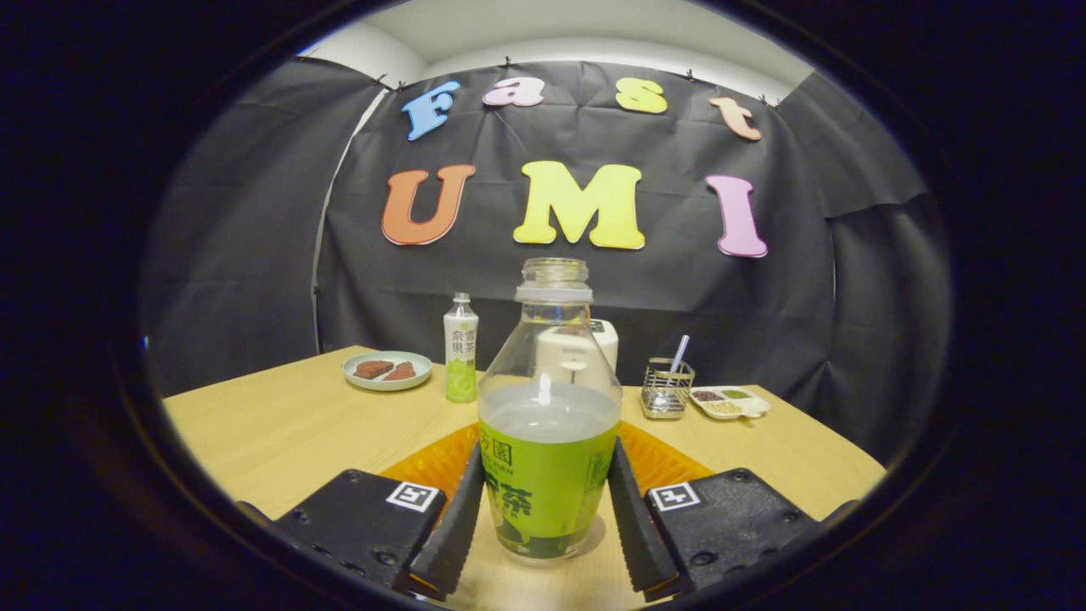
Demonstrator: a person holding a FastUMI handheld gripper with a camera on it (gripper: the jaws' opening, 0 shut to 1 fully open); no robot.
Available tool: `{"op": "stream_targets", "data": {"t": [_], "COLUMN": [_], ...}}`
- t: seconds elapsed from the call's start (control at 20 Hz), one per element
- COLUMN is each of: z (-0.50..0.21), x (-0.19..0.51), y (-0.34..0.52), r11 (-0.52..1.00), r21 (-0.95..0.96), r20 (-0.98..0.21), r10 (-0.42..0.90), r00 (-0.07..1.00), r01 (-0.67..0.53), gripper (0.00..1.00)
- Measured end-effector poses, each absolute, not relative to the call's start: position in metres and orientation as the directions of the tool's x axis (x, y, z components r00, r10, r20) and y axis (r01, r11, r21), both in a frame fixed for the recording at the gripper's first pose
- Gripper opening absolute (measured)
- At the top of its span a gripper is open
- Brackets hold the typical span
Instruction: Take the bottle from table, then pour the juice into the cup, finally place the bottle on the coaster
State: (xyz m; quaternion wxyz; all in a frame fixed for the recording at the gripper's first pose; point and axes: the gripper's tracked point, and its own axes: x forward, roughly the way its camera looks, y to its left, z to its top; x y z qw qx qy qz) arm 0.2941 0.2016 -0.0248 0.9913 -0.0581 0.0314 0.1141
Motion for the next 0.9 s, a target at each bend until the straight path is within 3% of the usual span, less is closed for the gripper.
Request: {"op": "stream_targets", "data": {"t": [0.75, 0.9], "z": [-0.052, -0.050], "x": [0.324, 0.323], "y": [0.192, 0.188], "r11": [0.967, 0.969], "r21": [-0.134, -0.147], "r20": [-0.132, -0.134], "r10": [0.198, 0.180], "r00": [0.971, 0.974], "r01": [-0.216, -0.199], "gripper": [0.83, 0.94]}}
